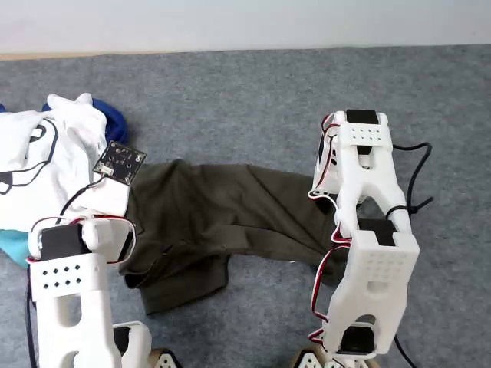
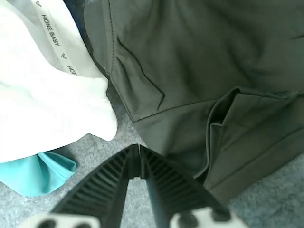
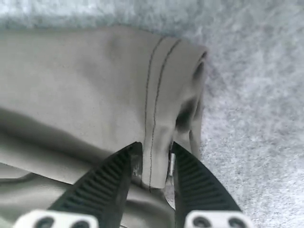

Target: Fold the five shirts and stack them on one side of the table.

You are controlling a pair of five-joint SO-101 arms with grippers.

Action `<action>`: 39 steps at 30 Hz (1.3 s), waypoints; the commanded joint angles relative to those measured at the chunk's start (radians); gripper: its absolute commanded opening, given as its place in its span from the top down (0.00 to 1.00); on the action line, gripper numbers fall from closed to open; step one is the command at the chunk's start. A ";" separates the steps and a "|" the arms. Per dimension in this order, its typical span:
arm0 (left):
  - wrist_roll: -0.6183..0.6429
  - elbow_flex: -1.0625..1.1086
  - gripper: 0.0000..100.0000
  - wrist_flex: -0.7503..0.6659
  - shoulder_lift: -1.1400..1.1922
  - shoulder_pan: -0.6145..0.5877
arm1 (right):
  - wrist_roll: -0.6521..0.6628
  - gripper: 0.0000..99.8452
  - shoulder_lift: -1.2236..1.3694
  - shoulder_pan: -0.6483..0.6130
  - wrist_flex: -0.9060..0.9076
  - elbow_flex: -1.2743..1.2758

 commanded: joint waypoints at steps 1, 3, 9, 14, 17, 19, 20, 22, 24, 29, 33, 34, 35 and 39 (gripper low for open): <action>0.009 -0.005 1.00 0.006 -0.018 0.008 | 0.014 0.89 0.013 0.004 -0.012 -0.057; 0.009 -0.005 1.00 0.008 -0.018 0.008 | 0.014 0.89 0.025 0.004 -0.012 -0.057; 0.009 -0.005 1.00 0.008 -0.018 0.008 | 0.014 0.94 0.025 -0.001 -0.022 -0.058; 0.009 -0.005 1.00 0.008 -0.020 0.008 | 0.014 0.95 0.024 0.005 -0.025 -0.058; 0.009 -0.005 1.00 0.008 -0.020 0.008 | 0.012 0.95 0.012 0.007 -0.025 -0.060; 0.009 -0.005 1.00 0.008 -0.020 0.008 | 0.012 0.95 -0.021 0.007 -0.021 -0.060; 0.009 -0.005 1.00 0.008 -0.020 0.008 | 0.014 0.95 -0.044 0.007 -0.021 -0.060; 0.009 -0.005 1.00 0.008 -0.020 0.008 | 0.014 0.95 -0.088 0.005 -0.021 -0.060; 0.009 -0.007 1.00 0.008 -0.020 0.008 | 0.015 0.96 -0.128 0.005 -0.024 -0.060; 0.009 -0.007 1.00 0.008 -0.020 0.008 | 0.017 0.96 -0.160 0.005 -0.025 -0.060; 0.009 -0.007 1.00 0.008 -0.020 0.008 | 0.017 0.96 -0.162 0.007 -0.025 -0.060; 0.009 -0.007 1.00 0.008 -0.020 0.008 | 0.017 0.96 -0.165 0.007 -0.025 -0.060; 0.009 -0.007 1.00 0.008 -0.020 0.008 | 0.026 0.98 -0.165 0.007 -0.025 -0.060; 0.009 -0.007 1.00 0.008 -0.020 0.008 | 0.049 0.97 -0.153 0.008 -0.025 -0.055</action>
